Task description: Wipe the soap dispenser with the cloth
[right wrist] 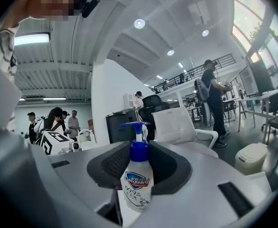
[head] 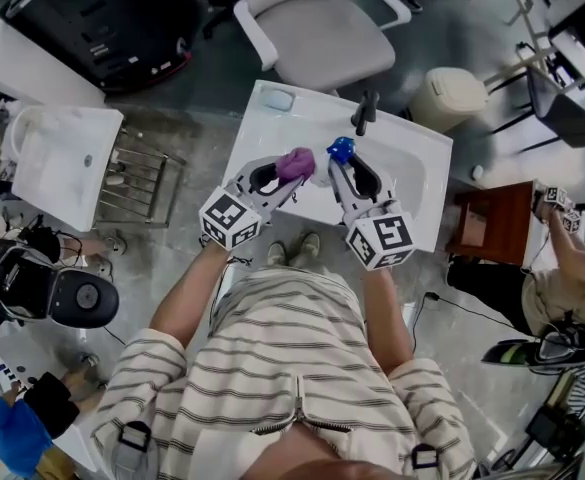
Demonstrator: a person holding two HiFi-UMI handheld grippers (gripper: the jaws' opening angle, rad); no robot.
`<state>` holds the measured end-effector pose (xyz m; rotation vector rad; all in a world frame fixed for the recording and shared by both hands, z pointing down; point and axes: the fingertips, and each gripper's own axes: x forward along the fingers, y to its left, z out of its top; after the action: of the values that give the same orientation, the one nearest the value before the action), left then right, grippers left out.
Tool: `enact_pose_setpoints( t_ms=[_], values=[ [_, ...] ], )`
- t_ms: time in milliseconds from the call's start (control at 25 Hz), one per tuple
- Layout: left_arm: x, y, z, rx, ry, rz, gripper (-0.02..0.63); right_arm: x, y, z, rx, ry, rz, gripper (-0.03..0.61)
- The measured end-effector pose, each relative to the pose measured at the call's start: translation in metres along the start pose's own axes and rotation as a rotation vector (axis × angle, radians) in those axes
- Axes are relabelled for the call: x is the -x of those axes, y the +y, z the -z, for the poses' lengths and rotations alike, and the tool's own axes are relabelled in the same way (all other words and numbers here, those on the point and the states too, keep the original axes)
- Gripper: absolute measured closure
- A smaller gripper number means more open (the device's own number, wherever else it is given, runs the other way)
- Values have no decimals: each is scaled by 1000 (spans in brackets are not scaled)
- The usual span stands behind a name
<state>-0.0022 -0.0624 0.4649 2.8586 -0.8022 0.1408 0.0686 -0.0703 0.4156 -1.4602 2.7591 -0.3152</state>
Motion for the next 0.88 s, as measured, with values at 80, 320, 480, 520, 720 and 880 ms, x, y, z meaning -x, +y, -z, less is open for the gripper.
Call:
enact_pose_setpoints(
  t_ms=[80,320,480,520,720,880],
  values=[
    [0,1,2,-28,12,-50,480,-2,-3,1,-8,-2,26,446],
    [0,4,5,-65,32,-147,480,-14,-8,1,17,-5,87,446],
    [-1,9,12,-62,47,-203,480,-22,-10,5,25,7,92,446],
    [0,11,12,-61,45,-224,482,-24,-11,6,29,10,96,446],
    [9,21,18,-73,77,-308,480,-40,-13,10,27,13,115,446],
    [19,31,26,-76,101,-372,482,-56,-8,15,23,19,117,446]
  ],
)
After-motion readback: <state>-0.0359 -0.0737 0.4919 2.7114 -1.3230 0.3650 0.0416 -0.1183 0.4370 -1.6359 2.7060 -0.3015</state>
